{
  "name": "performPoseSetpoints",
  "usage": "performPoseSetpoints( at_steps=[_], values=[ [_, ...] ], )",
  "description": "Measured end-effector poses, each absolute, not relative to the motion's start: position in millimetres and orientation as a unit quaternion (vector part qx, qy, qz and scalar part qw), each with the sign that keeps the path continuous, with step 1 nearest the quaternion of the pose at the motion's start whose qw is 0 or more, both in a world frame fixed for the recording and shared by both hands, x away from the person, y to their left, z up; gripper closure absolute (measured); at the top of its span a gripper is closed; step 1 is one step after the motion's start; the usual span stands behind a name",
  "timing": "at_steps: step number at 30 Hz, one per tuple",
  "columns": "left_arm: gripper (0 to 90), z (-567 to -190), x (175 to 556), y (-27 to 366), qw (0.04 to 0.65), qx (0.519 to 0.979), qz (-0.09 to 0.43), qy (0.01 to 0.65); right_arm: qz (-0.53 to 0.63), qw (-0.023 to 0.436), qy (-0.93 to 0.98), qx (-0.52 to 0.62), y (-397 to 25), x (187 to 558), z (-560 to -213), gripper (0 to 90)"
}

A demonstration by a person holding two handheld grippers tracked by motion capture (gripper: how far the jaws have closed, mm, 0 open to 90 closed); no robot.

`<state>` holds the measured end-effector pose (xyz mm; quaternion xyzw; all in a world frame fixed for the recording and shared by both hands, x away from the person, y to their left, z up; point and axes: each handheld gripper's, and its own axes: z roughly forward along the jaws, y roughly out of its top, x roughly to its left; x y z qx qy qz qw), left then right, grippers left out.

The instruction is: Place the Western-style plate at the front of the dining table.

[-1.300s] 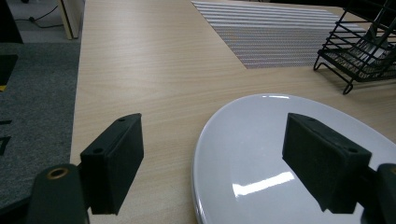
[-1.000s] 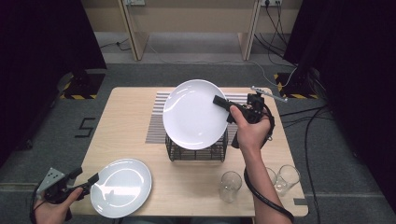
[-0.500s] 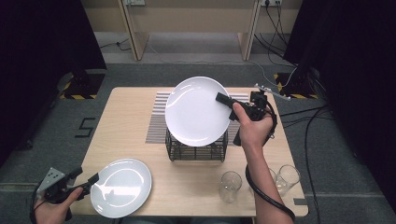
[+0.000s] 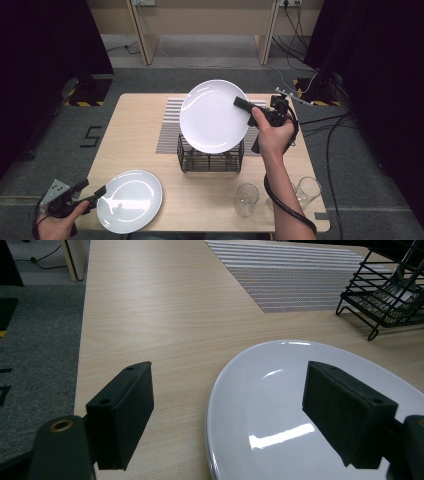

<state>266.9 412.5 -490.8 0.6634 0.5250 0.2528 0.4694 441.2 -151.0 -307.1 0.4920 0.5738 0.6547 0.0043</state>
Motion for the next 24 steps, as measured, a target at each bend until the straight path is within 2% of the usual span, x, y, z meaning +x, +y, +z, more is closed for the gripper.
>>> performPoseSetpoints(
  at_steps=[24],
  values=[
    [19.8,-491.5,266.9,413.5,0.468,0.663,0.253,0.526,0.657,0.005,0.559,0.505,-158.3,453.5,-300.9,85.4]
  ],
)
